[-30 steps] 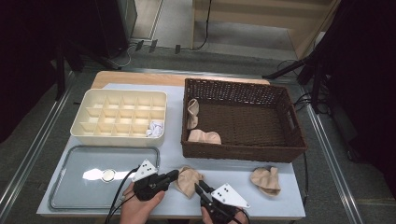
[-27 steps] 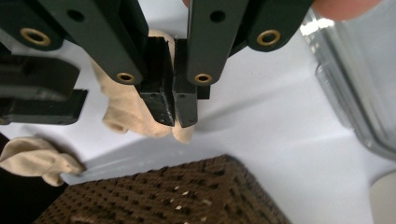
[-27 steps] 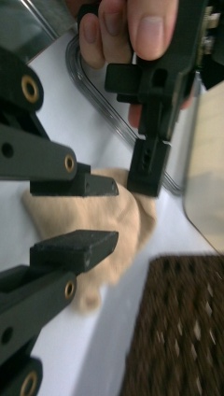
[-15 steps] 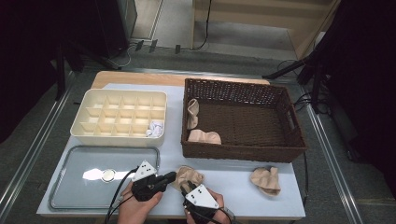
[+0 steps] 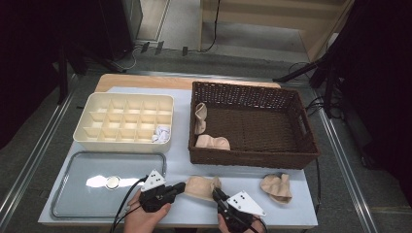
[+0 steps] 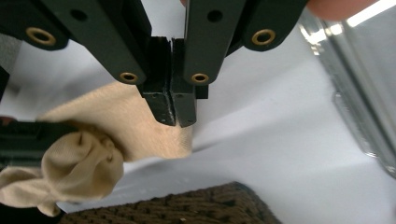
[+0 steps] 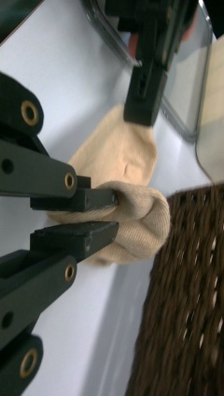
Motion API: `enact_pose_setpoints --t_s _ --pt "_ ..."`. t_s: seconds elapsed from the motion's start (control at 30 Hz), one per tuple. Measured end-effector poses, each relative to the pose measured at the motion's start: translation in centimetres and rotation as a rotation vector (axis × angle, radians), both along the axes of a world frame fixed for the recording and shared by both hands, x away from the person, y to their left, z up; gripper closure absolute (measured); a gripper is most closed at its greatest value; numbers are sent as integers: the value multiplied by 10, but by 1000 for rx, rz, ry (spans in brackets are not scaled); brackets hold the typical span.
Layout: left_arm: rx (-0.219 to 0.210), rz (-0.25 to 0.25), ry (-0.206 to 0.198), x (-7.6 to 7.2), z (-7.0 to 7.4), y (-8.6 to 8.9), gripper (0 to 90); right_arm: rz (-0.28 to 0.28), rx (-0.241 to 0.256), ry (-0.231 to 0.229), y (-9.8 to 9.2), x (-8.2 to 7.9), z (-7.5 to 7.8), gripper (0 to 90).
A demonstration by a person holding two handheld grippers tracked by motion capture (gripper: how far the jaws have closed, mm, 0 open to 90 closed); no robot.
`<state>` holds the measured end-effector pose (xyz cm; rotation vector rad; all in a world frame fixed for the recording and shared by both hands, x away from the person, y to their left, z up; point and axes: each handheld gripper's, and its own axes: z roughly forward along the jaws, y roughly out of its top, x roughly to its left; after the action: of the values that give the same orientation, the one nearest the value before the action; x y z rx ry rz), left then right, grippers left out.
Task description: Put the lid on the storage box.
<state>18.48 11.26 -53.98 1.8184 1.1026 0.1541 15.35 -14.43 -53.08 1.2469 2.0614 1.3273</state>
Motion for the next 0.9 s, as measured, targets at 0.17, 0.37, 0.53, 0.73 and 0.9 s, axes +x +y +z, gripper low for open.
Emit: enact_pose_setpoints --t_s 0.17,0.37,0.53,0.73,0.9 --pt "8 -14 1 -1 0 -2 900 -36 11 19 -17 -5 -1 778" --pt "18 -18 -19 -3 1 -3 849 -178 16 37 -53 -7 3 743" --pt "-42 -10 -43 -1 7 -1 688 -221 82 -7 -68 -3 13 717" --pt "-67 -3 -36 9 9 -6 604 -146 66 23 -57 13 9 640" --pt "-18 -11 -4 13 3 -7 738 -106 -5 109 -46 21 -8 648"
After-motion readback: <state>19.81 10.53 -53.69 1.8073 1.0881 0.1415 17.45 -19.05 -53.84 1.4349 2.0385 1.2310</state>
